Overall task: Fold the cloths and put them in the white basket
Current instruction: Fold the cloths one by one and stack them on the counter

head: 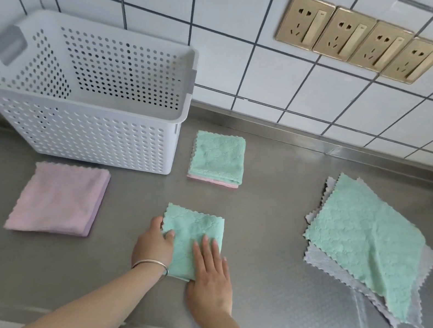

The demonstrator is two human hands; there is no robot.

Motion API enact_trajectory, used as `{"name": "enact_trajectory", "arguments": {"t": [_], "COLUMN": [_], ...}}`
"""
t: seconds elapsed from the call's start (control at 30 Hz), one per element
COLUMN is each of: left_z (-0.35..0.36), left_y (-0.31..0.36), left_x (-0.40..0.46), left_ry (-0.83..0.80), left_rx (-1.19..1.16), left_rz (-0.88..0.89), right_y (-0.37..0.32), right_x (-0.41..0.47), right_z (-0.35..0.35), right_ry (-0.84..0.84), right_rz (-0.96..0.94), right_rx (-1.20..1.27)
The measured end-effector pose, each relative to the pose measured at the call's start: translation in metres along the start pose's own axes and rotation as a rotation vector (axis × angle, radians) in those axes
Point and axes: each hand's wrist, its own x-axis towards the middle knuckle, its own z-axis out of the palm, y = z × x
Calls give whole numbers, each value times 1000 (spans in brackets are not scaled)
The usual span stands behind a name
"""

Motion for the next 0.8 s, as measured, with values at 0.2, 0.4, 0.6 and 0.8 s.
{"name": "enact_trajectory", "arguments": {"t": [0.2, 0.4, 0.6, 0.8], "left_z": [-3, -4, -3, -10], "left_y": [-9, -23, -22, 23], "left_x": [0, -1, -1, -4], "left_ry": [92, 201, 133, 101], "left_rx": [187, 298, 345, -219], "left_rz": [62, 82, 59, 11], "right_y": [1, 7, 8, 13], "right_x": [0, 16, 25, 37], "right_z": [-6, -27, -25, -56], "right_ry": [4, 77, -166, -21], "right_rz": [-5, 382, 541, 555], "right_rx": [28, 300, 400, 929]}}
